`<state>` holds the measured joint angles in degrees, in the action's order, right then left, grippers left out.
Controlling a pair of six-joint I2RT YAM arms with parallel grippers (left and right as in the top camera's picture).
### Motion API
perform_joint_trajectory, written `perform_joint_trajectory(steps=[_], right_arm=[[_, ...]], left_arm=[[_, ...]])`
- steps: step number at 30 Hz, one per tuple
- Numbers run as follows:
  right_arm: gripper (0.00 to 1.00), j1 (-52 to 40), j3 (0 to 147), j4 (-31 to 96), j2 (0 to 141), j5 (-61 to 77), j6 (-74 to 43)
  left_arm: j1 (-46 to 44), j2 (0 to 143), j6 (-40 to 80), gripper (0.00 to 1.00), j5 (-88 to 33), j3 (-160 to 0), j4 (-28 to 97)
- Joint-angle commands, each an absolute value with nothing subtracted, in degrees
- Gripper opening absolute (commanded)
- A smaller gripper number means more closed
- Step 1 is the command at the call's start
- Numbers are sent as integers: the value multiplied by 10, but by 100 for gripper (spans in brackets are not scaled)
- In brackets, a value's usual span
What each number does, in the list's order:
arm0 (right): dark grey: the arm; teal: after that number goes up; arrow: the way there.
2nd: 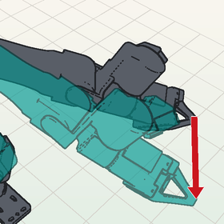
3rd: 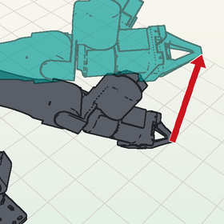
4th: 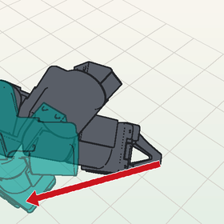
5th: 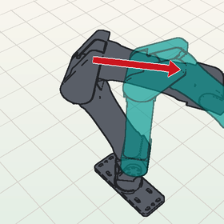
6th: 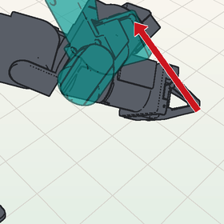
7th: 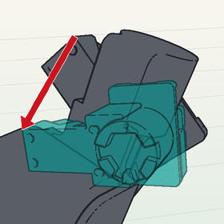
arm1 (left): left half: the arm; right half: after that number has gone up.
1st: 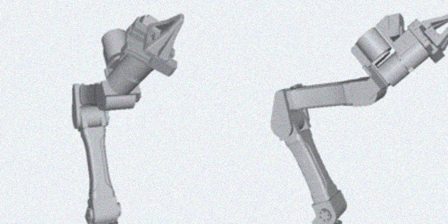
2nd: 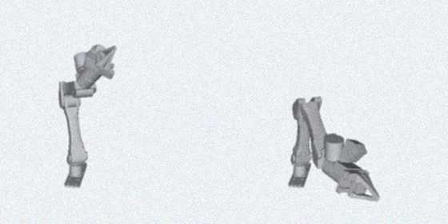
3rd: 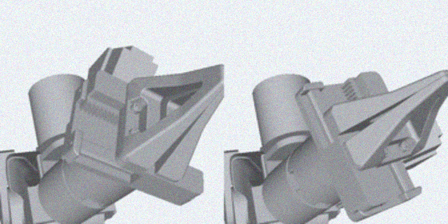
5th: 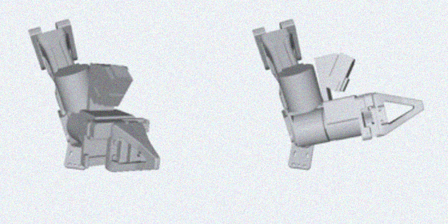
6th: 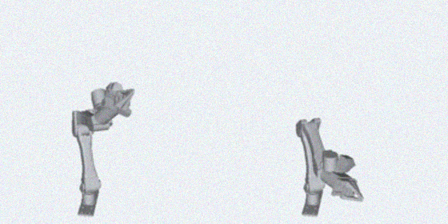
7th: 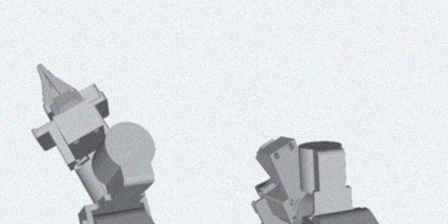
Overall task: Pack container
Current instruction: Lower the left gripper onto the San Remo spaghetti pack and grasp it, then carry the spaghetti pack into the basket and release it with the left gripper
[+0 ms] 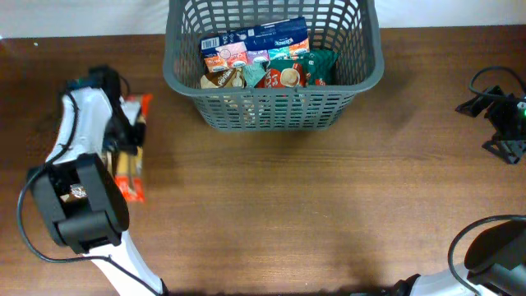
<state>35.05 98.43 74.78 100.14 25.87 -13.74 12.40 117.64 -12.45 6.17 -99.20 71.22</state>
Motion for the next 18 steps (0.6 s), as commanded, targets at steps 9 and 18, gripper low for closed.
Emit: perform_joint_trajectory(steps=[9,18], right_arm=[[99,349,984,746,997,264,-140],[99,349,984,746,997,264,-140]], left_arm=[[66,1055,-387,2,-56,-1462,728],[-165,1035,-726,2,3,-1497,725]])
